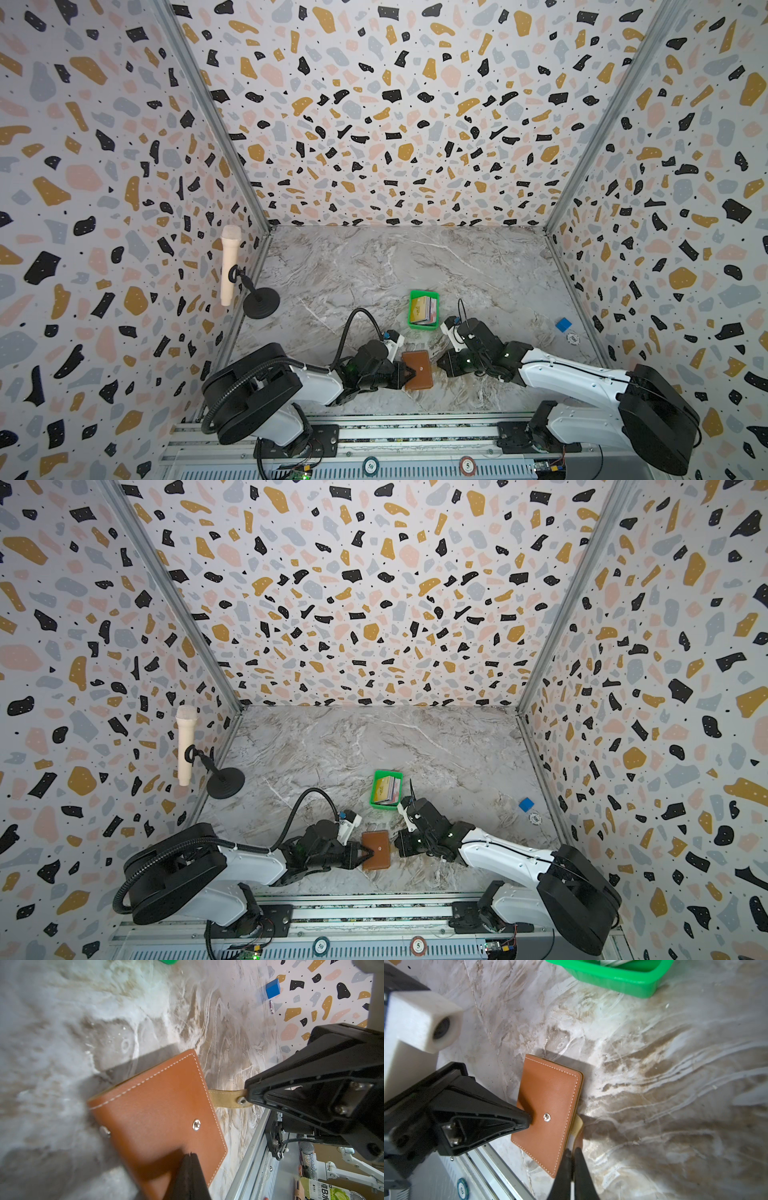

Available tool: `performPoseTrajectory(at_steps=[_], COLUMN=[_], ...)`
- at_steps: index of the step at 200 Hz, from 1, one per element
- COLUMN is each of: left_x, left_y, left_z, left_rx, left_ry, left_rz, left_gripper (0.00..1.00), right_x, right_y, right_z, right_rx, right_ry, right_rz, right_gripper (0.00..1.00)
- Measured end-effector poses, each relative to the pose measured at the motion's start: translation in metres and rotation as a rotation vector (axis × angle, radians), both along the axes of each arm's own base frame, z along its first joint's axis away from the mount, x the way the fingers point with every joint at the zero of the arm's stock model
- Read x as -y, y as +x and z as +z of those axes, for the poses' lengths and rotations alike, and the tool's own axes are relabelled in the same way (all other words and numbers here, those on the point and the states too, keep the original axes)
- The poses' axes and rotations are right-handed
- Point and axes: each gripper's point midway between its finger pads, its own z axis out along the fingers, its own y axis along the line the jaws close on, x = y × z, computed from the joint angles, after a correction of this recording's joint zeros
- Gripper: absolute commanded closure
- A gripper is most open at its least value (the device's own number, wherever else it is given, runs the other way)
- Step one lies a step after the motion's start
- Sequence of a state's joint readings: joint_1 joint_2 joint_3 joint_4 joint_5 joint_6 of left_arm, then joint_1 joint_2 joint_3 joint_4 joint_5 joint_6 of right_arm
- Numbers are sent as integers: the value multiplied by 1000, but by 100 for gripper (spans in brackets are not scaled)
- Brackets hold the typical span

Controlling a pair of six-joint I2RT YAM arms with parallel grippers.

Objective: Insert credit cards into a card holder
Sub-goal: Close the button on the card holder.

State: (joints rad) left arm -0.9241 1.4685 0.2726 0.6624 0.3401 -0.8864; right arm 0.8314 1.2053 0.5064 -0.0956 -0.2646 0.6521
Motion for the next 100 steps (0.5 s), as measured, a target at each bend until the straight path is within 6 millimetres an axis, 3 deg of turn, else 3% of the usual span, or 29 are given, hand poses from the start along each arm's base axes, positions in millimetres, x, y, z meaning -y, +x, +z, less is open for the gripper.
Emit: performPoseTrajectory(at_steps=[42, 100], left_x=[2, 4], left_y=[0, 0], left_z=[0, -1], left_rx=[2, -7], left_ry=[-6, -22], left_rz=[-3, -5], left_gripper=[100, 100], right_x=[-4, -26], right_y=[-3, -5], right_z=[2, 2], right_rx=[-2, -2], right_ry=[12, 6], right_rz=[12, 62], right_gripper=[100, 100])
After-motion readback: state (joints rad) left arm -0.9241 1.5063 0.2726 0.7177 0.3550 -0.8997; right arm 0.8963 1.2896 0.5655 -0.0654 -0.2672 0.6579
